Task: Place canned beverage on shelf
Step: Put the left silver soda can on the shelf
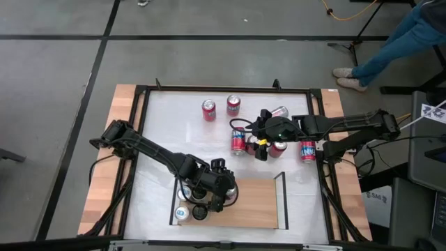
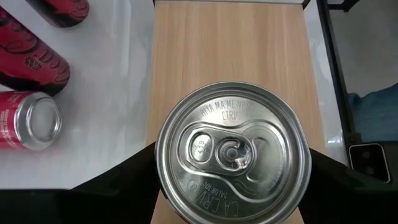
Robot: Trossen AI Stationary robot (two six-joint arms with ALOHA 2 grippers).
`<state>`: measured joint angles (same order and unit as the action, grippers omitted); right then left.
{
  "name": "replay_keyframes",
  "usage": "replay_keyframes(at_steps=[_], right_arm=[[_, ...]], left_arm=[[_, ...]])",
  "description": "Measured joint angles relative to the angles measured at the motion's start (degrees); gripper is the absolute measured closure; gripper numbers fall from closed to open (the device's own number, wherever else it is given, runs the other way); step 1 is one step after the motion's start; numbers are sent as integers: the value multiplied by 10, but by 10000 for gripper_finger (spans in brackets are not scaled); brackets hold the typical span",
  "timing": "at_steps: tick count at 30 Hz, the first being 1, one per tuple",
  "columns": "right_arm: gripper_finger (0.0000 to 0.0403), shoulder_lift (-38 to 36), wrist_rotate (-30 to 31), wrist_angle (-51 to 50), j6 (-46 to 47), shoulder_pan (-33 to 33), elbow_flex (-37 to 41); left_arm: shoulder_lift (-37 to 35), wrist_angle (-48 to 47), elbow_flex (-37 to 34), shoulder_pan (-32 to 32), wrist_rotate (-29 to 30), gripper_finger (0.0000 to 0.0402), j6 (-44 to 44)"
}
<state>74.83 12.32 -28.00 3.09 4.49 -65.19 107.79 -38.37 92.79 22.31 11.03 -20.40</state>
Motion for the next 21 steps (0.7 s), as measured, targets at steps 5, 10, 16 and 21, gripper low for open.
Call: replay_keyframes(at_steps=[5, 10, 16, 21], right_arm=[[116, 0, 0, 0, -1, 0, 0], [116, 0, 0, 0, -1, 0, 0], [116, 0, 0, 0, -1, 0, 0], [116, 0, 0, 0, 0, 0, 0]], left_arm=[[4, 4, 0, -1, 0, 113, 0], [17, 14, 0, -3, 0, 108, 1], [30, 19, 0, -3, -14, 107, 16], [34, 21, 0, -1, -17, 106, 16]])
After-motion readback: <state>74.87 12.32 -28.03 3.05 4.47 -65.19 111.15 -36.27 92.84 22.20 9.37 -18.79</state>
